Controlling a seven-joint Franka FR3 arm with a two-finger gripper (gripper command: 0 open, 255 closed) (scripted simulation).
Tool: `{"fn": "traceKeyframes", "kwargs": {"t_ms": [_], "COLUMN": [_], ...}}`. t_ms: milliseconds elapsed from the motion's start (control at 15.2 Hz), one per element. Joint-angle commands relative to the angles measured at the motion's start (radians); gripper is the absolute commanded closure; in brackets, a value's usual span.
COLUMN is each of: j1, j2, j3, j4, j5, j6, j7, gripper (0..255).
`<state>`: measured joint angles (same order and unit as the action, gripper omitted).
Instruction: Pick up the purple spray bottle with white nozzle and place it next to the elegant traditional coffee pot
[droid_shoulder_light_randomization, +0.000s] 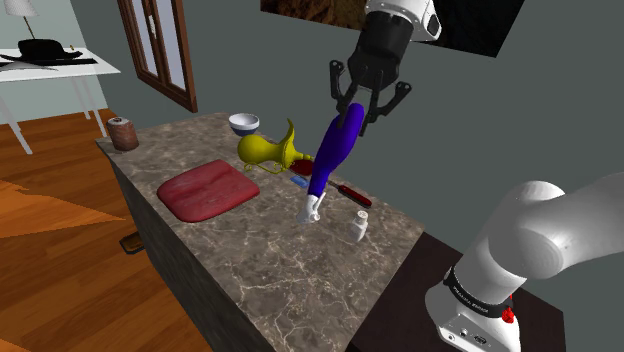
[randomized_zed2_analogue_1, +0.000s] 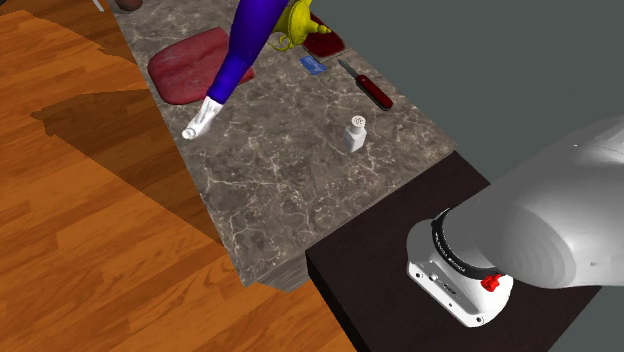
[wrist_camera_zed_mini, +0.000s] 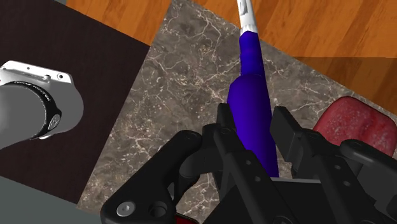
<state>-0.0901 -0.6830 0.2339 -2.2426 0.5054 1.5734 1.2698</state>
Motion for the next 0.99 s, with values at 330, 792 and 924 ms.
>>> {"fn": "traceKeyframes", "kwargs": {"t_ms": [330, 792, 924], "j1": [-0.047, -0.083, -0.092], "j2": [0.228, 0.478, 0.553], "j3": [-0.039, -0.072, -0.080], "j4": [0.172, 0.406, 0.486], "j5": [-0.062, -0.116, -0.130], "j6": [0.025, 0.019, 0.008], "j7": [-0.072, -0.124, -0.134], "gripper": [255, 255, 255]}}
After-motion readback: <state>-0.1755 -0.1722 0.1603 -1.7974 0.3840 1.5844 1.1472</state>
